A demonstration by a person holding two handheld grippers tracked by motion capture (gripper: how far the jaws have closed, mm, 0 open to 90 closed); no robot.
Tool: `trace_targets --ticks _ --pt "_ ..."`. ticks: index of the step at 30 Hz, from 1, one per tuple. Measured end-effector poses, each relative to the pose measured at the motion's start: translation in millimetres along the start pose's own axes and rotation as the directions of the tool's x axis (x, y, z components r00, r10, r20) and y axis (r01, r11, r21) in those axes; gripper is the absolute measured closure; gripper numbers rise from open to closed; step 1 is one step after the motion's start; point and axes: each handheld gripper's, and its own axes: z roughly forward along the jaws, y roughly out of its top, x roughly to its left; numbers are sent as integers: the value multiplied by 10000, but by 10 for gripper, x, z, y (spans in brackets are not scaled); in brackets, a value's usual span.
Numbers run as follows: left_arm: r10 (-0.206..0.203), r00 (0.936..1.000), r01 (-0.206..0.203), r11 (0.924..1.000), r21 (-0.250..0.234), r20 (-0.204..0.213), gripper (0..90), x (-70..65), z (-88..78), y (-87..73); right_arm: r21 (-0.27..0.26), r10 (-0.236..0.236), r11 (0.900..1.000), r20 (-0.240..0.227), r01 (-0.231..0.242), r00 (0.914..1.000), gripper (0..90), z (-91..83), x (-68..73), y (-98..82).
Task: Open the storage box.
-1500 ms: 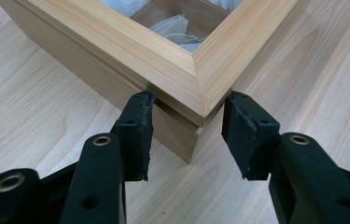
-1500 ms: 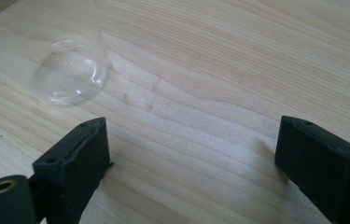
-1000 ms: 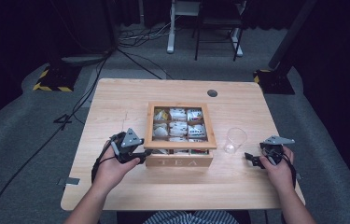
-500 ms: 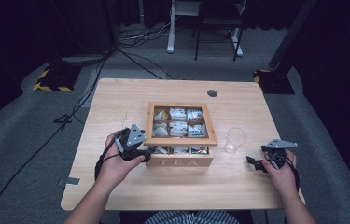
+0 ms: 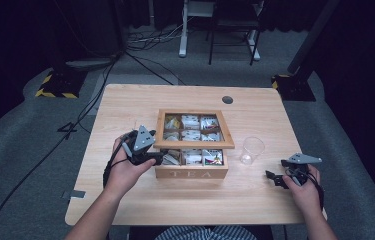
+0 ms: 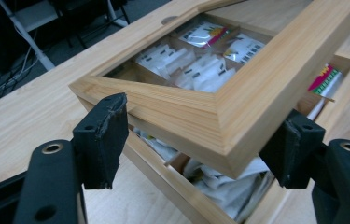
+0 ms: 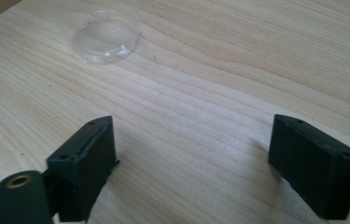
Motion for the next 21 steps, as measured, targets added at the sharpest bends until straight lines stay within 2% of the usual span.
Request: trace_targets --ticks 4,5,6,9,13,18,21 --pt "-17 9999 16 10000 -90 -143 333 42 8 40 188 169 9997 -95 -167 9998 272 -71 59 -4" --pt "-12 9999 10 9999 -100 -158 349 51 9 45 200 312 9993 -233 -307 9992 270 -94 98 10" --pt "-41 9999 39 9999 -120 -155 360 62 11 50 158 261 9995 -319 -256 9991 268 -105 123 22" --pt "-115 9998 112 9998 -188 -139 389 99 20 62 65 -179 9998 -556 183 9983 276 -150 270 105" --pt "-208 9997 204 9994 -282 -144 403 140 38 80 28 -1136 9935 -655 1140 9914 296 -233 477 266" --pt "-236 9996 230 9992 -320 -180 414 180 59 119 -280 -1407 9900 -1212 1383 9826 309 -287 668 399" --pt "-289 9993 281 9991 -332 -229 448 205 54 141 -364 -1380 9903 -1433 1341 9800 308 -291 730 432"
